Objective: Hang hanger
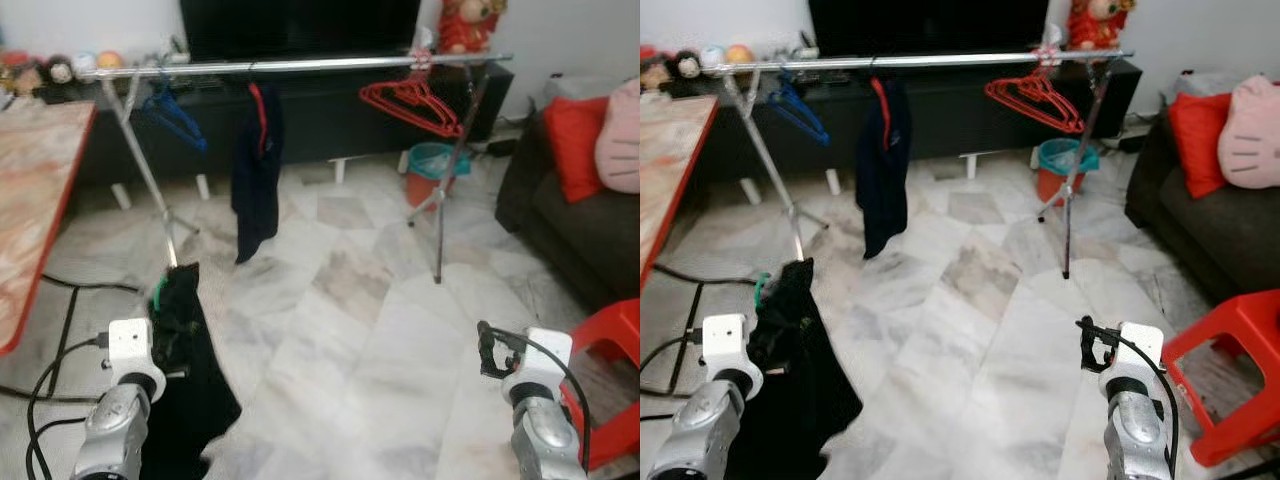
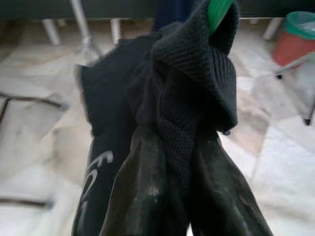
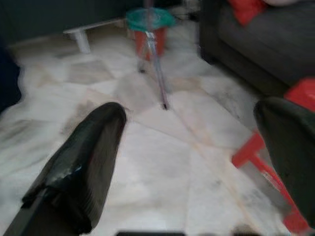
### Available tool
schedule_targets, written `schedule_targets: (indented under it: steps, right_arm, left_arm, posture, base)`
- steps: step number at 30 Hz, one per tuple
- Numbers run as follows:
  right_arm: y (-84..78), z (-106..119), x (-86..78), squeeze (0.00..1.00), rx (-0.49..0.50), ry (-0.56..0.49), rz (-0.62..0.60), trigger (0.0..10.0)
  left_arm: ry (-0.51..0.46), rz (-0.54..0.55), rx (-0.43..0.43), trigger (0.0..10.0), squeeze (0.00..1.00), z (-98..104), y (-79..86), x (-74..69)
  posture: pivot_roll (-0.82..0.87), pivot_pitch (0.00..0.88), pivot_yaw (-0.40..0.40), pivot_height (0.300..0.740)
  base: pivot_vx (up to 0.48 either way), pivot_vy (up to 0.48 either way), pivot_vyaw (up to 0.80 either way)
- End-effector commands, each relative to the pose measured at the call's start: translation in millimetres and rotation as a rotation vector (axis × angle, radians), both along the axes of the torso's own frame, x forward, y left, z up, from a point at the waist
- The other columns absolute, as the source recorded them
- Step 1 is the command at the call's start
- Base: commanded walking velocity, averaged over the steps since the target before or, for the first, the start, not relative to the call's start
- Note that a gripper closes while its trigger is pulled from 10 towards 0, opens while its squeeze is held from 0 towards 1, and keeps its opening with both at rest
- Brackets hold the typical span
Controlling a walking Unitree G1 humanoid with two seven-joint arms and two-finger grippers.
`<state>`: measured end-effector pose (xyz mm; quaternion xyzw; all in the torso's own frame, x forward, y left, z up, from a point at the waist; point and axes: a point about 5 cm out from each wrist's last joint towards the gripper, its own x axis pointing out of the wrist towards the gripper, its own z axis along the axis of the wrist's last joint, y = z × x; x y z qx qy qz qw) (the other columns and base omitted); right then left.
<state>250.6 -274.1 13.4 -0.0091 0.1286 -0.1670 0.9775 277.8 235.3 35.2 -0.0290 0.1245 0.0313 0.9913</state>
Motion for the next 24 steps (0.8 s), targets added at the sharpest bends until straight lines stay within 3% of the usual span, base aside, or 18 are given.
schedule_targets:
  steps: [1,8,16,24]
  right_arm:
    - [6.1,4.0,6.8,0.0,0.014,-0.03,0.0,10.0]
    - [4.6,0.2,-0.7,0.0,0.018,-0.031,-0.019,10.0]
    - [1.5,7.7,6.5,0.0,-0.003,-0.041,0.013,10.0]
    - [4.3,5.0,4.3,0.0,-0.009,-0.028,0.031,10.0]
  left_arm:
    - [-0.024,-0.006,0.04,10.0,0.0,6.0,7.7,2.1]
    - [-0.021,-0.005,0.039,10.0,0.0,5.7,8.2,3.9]
    - [-0.041,-0.014,0.015,10.0,0.0,6.7,-3.1,8.9]
    - [-0.033,-0.01,0.014,10.0,0.0,2.1,-3.8,3.1]
  posture:
    - [-0.04,0.0,0.034,0.74]
    - [-0.04,0.0,0.032,0.74]
    - [-0.03,0.0,0.003,0.74]
    - [-0.03,0.0,-0.005,0.74]
  base:
    - [0.412,0.0,0.0]
    - [0.41,0.0,0.0]
    - [0.411,0.0,0.0]
    - [0.412,0.0,0.0]
